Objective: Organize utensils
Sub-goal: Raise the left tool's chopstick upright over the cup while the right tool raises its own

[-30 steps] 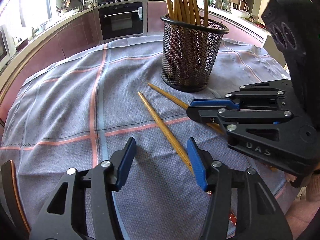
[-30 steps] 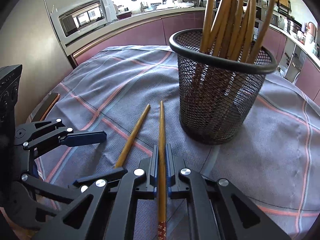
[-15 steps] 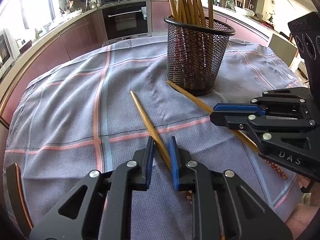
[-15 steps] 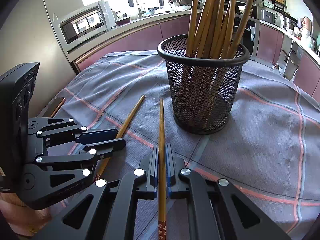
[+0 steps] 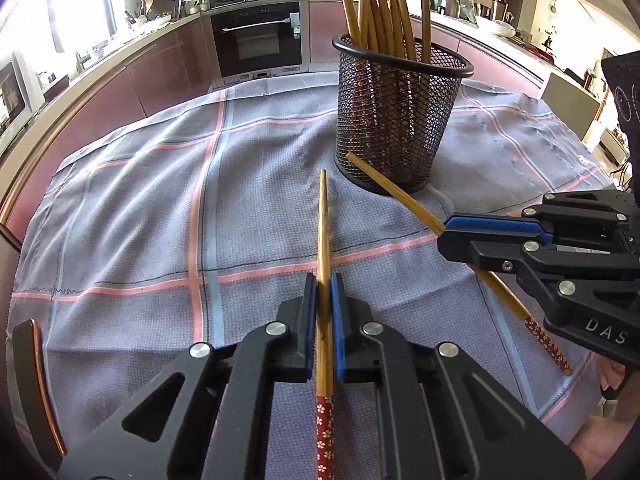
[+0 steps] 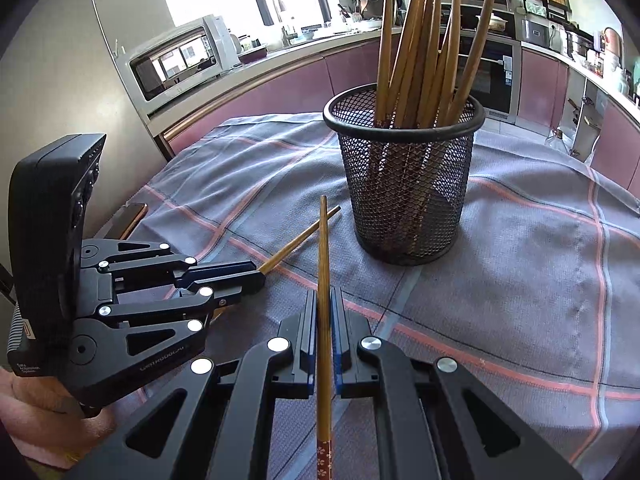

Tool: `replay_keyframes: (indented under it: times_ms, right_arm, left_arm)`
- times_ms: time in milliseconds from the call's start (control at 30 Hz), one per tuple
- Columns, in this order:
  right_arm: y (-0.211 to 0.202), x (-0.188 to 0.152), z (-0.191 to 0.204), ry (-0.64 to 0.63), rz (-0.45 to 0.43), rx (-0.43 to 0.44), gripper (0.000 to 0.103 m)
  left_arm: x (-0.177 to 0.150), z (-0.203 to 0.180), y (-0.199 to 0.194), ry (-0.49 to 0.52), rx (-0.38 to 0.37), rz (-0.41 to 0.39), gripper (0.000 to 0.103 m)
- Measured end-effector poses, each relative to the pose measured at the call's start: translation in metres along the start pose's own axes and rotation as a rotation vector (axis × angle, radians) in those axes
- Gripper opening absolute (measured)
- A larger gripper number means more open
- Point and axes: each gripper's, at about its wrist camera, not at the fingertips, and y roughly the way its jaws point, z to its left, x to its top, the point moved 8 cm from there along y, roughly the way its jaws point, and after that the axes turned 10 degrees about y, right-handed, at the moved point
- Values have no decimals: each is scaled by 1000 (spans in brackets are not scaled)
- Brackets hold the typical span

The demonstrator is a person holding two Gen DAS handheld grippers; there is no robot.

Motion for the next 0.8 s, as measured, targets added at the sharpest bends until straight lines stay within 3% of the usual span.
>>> replay_keyframes:
  times_ms: [800]
  right_arm:
    - [-23, 1, -5, 37, -47, 53, 5]
  left_arm:
    - [5, 3, -23, -10, -33, -42, 8]
